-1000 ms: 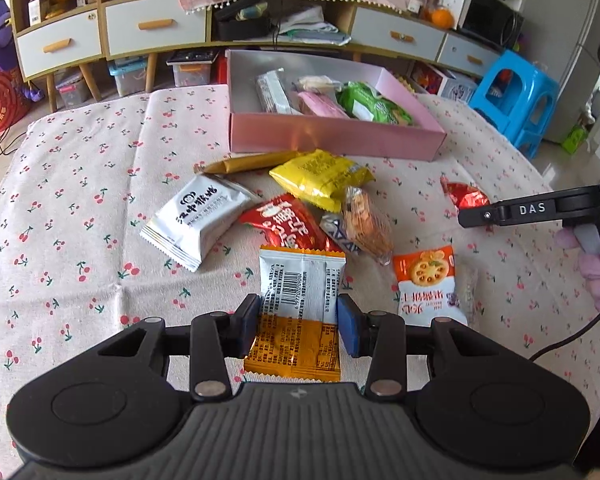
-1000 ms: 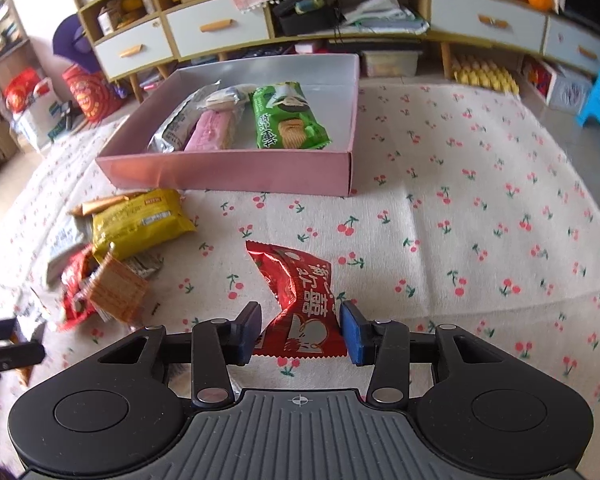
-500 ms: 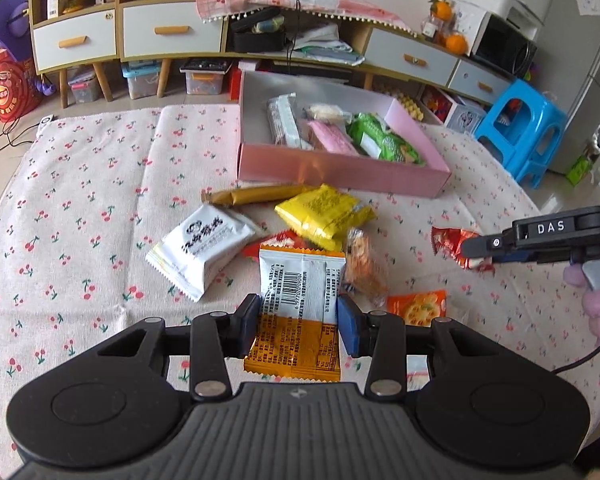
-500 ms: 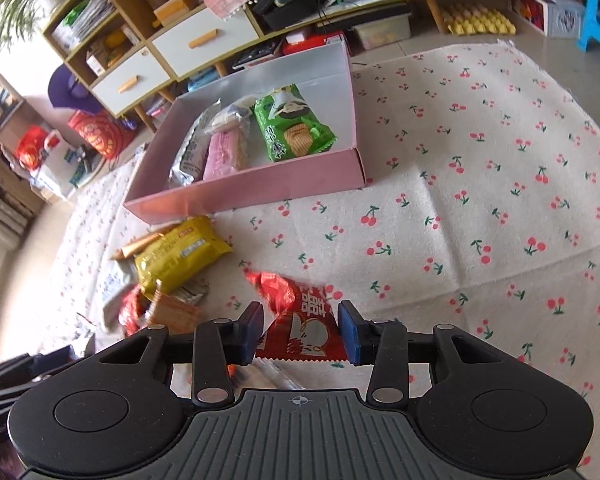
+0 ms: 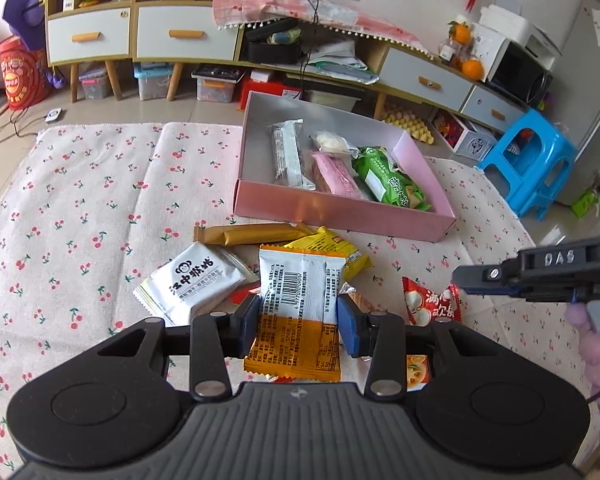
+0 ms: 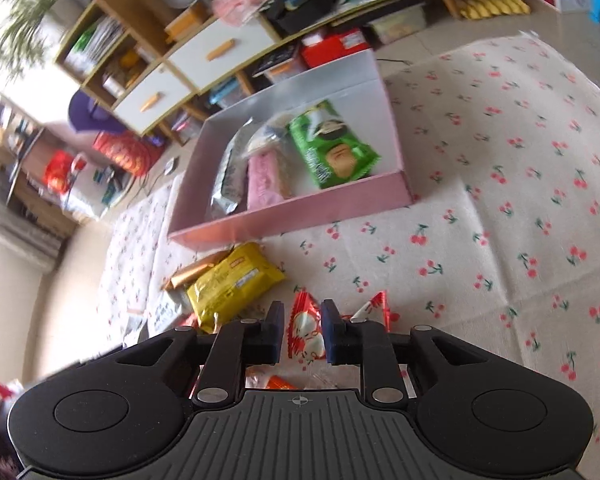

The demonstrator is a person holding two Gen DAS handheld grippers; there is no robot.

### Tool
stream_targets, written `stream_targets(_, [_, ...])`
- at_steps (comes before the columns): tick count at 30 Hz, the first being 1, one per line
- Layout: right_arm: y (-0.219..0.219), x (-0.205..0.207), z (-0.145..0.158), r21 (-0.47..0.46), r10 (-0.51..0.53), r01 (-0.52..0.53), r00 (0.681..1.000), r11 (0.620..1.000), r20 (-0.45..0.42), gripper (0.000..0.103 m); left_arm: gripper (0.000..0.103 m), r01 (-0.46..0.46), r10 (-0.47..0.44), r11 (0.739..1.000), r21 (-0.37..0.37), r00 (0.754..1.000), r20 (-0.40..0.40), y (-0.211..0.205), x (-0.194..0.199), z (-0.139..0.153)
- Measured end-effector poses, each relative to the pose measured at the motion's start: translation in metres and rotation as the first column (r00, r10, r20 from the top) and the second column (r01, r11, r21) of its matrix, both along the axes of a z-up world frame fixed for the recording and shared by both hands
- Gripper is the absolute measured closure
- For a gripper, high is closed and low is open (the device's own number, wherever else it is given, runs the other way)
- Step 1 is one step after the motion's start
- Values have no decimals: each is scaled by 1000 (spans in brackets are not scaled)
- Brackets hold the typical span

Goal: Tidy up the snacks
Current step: 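Lift the orange-and-white packet with the left gripper while the right gripper lifts the red wrapper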

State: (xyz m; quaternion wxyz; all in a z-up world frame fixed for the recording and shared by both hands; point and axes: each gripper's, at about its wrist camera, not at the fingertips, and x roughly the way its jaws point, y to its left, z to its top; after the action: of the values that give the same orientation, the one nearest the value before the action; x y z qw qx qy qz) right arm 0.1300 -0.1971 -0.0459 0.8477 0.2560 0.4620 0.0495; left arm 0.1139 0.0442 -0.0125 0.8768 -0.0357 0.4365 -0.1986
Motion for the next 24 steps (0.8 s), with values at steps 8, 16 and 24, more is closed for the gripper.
stream_targets(8, [13,9,-23,-167,26,-39,996,985,-82,37,65,15,-14,1000,18,999,-48,-9,0,-7])
stream_targets(16, [31,21,-34,-146,1,-19,993,989,-119,23,65,20,-18,999,30,998,-63,-11,-1,-11])
stream_targets(24, [58,22,-38,-318,-9,-22,995,948,-96,49,65,17,-14,999,39,997,-75,-9,-1,-13])
